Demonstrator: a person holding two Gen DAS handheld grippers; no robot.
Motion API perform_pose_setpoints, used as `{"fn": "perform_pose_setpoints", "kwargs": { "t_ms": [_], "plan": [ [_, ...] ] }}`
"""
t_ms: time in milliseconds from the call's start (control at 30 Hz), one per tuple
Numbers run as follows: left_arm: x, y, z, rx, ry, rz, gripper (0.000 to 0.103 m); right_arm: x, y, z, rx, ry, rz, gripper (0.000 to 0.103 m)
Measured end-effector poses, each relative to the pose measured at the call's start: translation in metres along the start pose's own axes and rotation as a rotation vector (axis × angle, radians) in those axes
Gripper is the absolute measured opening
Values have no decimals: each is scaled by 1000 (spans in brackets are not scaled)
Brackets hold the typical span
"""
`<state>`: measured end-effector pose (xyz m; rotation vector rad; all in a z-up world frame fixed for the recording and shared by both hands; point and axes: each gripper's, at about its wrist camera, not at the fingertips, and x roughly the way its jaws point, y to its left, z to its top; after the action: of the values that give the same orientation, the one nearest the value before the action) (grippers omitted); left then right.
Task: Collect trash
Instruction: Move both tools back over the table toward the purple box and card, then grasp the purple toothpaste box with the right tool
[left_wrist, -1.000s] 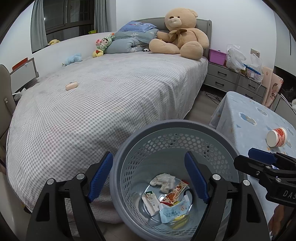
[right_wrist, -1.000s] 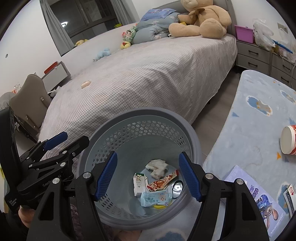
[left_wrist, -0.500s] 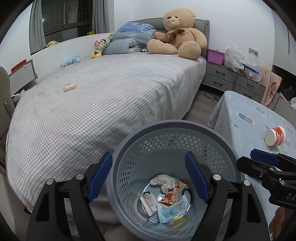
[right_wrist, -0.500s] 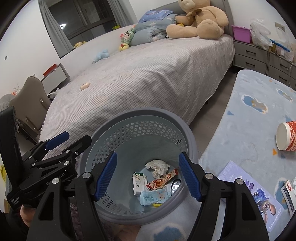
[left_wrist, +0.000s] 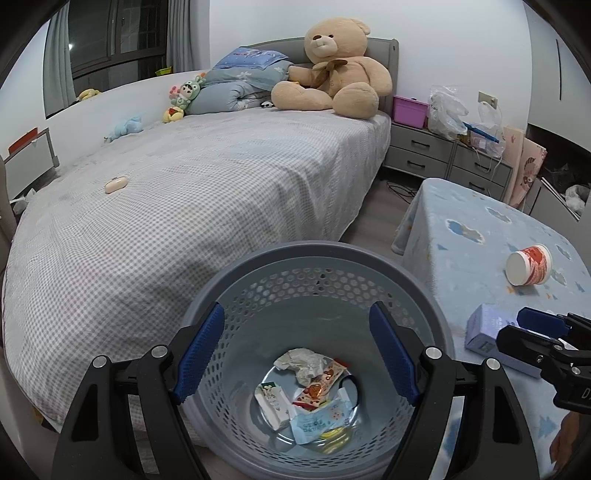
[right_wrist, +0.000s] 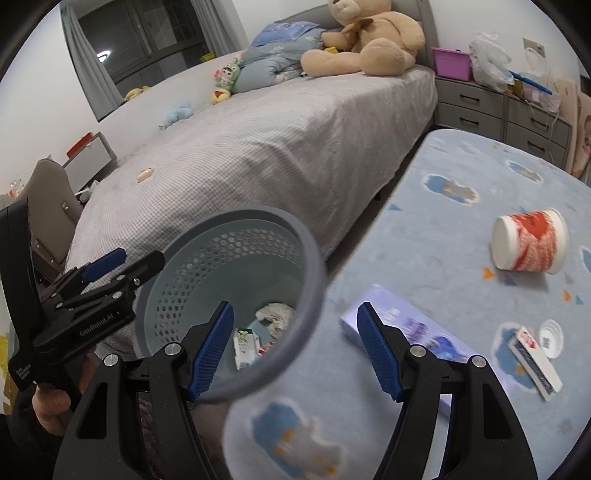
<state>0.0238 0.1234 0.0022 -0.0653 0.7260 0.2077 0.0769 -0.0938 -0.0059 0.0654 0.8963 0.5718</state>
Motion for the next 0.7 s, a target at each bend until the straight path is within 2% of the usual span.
{"fn": "perform_pose_setpoints", "kwargs": {
  "t_ms": [333,700],
  "plan": [
    [-4,-36,-1,40,-10,-52,77,-27,-60,-19,11,51,-123,68],
    [3,-63,-1,66,-2,-66,77,-14,-66,-21,-119,90,-103,75]
  ]
}}
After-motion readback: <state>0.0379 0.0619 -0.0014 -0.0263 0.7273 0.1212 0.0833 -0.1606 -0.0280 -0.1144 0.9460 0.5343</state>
